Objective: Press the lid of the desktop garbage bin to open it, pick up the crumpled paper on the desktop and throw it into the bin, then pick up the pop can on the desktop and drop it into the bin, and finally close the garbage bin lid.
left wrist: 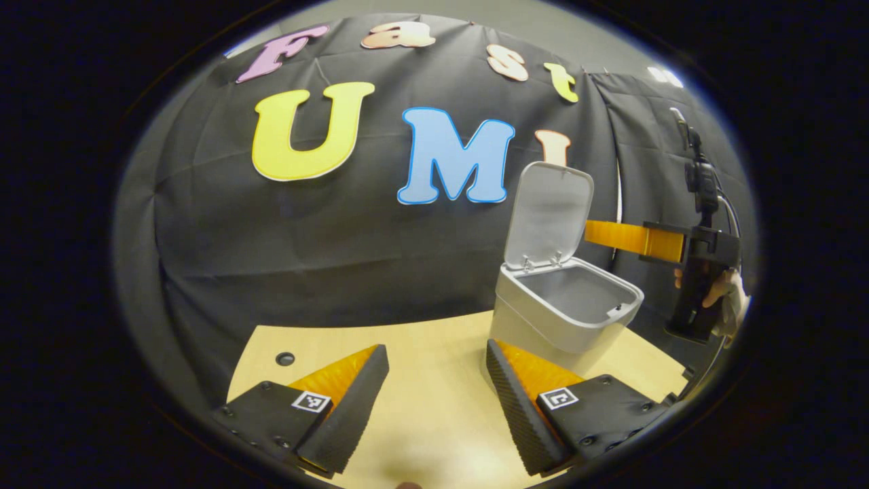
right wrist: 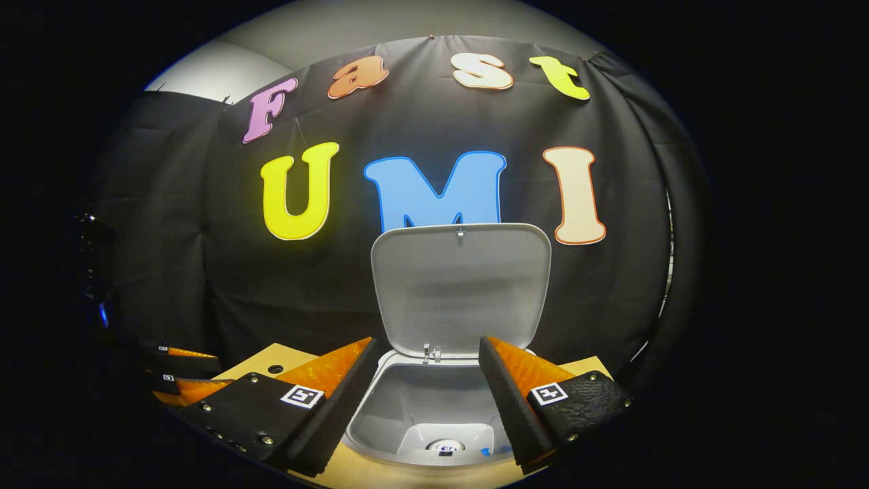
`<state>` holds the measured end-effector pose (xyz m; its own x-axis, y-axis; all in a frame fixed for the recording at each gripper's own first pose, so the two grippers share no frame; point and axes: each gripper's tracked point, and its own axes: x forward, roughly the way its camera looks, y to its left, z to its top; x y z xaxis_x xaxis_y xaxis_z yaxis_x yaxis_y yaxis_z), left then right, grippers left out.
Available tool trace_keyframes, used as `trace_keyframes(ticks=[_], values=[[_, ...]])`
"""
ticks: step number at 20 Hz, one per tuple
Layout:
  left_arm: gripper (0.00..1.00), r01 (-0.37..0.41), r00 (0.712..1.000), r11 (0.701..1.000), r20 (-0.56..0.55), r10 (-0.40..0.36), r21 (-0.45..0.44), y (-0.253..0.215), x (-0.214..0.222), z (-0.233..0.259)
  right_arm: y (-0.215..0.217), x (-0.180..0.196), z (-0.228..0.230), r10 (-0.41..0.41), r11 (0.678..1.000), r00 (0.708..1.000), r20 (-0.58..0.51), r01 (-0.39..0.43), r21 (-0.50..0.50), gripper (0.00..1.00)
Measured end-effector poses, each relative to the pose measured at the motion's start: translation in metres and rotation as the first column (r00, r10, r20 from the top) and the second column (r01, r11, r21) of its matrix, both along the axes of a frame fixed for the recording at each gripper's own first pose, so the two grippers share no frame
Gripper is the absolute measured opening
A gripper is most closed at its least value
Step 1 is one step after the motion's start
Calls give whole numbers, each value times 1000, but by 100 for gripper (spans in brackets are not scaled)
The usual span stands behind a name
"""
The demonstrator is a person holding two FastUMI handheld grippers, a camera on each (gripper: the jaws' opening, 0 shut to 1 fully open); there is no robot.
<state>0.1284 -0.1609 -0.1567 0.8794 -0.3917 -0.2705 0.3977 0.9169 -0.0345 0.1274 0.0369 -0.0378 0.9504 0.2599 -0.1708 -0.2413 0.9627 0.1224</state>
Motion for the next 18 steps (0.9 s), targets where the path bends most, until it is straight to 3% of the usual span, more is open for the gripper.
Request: trace_keyframes(ticks=[18], values=[[96,-9,1000,1000,-7,9,2,5,4,-3,-10,4,19,-27,999,999,27,26,30,95]])
